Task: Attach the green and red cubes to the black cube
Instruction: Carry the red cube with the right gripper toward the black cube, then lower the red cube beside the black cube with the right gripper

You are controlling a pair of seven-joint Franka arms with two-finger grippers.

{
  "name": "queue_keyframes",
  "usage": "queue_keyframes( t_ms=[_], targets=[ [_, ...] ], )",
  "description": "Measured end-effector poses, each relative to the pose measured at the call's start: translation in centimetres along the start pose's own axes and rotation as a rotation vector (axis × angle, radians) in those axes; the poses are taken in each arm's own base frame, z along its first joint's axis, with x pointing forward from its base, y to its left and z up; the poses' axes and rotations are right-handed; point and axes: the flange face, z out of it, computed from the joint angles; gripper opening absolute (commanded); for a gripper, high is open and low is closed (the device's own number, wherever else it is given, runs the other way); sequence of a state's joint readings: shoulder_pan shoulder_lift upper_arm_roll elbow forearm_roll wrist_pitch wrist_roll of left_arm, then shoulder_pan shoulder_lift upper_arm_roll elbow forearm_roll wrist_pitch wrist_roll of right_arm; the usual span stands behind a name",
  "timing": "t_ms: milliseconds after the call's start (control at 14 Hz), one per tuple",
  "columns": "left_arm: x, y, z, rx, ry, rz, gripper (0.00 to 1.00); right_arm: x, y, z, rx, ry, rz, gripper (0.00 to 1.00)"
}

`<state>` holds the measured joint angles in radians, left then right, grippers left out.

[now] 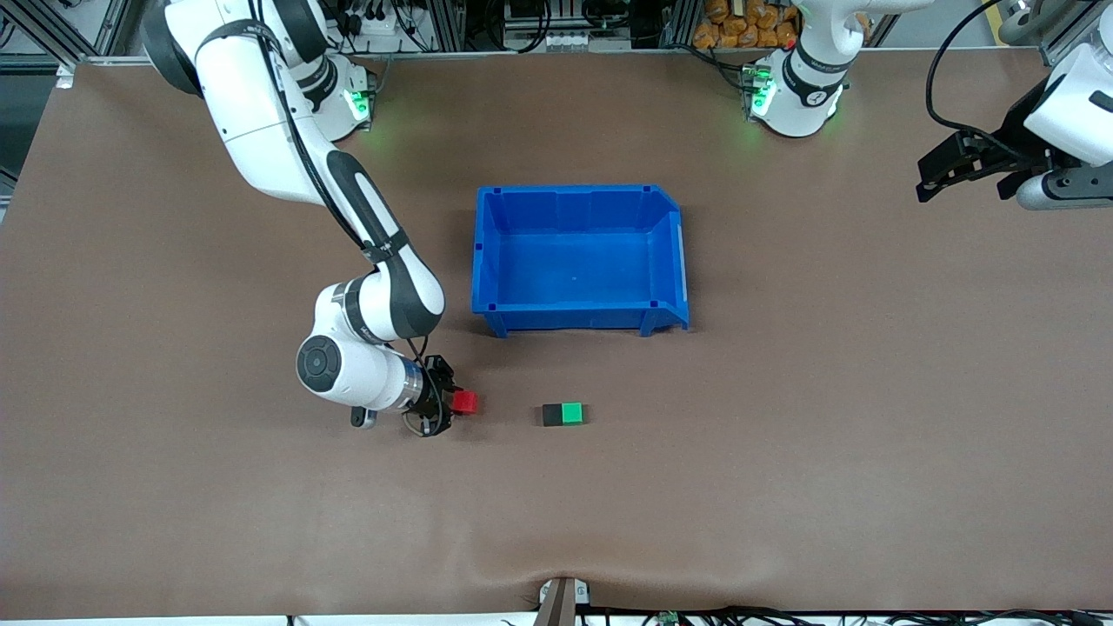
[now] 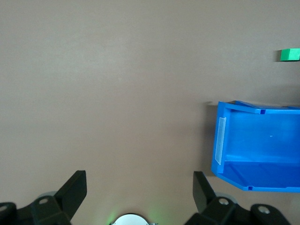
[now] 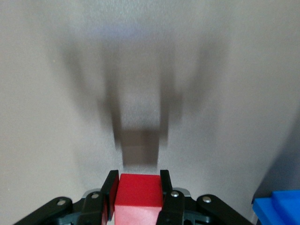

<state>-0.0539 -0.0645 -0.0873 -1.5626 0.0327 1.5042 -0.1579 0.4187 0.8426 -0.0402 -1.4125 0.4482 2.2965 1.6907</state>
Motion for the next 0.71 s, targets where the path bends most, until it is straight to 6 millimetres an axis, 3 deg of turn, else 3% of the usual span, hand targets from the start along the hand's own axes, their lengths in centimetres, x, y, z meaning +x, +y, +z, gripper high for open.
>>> queue_keyframes(
  t_ms=[714],
  targets=[
    [0.0, 0.0, 0.3, 0.001, -0.006, 0.001, 1.00, -2.2, -0.5, 0.4, 0.020, -0.017, 0.041, 0.00]
  ],
)
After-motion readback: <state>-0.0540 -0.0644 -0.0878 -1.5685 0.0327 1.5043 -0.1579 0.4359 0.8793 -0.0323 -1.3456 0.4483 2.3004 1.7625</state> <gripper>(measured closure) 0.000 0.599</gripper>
